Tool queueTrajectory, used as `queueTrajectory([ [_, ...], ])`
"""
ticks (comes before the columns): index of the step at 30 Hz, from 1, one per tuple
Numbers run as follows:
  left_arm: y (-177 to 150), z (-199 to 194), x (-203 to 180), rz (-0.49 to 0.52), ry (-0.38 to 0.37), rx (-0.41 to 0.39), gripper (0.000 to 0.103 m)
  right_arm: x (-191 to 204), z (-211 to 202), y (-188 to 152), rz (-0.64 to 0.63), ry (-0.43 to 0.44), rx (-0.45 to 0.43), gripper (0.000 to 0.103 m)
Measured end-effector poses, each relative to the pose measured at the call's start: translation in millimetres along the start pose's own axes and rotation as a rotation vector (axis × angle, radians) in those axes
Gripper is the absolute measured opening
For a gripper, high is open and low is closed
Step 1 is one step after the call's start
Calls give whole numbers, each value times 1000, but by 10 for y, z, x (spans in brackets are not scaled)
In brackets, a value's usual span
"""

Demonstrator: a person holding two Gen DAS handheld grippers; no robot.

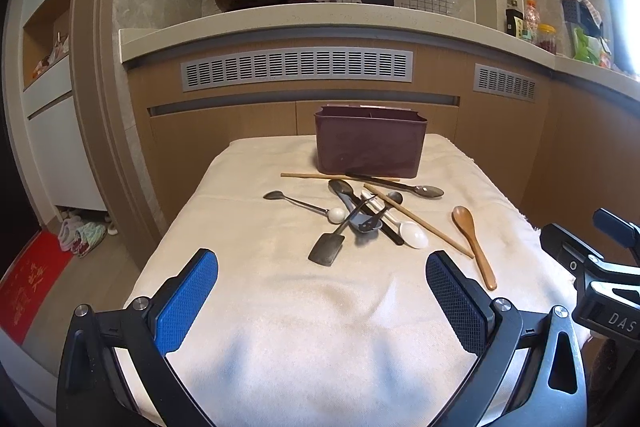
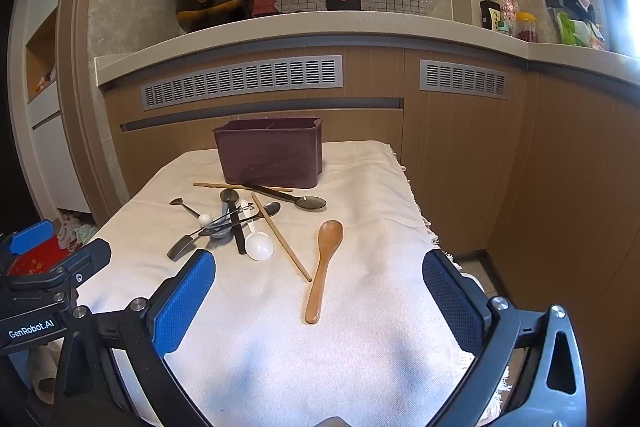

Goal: Organize utensils

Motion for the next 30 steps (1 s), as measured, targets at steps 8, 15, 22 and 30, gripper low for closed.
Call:
queueTrajectory([
  [8, -2, -16, -6, 3, -2, 0, 103, -4, 10, -12, -4, 3, 2, 103],
  [15, 5, -21, 0, 5, -2, 5, 103, 9, 1, -27, -8, 8, 5, 103],
  [22, 3, -19, -4, 8, 2, 6, 103, 17, -2, -26, -9, 9, 5, 103],
  [30, 0, -21, -2, 9, 3, 7, 103, 20, -6, -24, -9, 8, 4, 103],
])
Point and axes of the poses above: each gripper's, at about its wrist camera, not at the fingertips, and z roughly the way its jaws point, x to its left, y to its top, the point moved 7 cm from there along z, roughly the way its jaws point, and after that the axes turned 1 degree about -z, right-handed, at the moved point
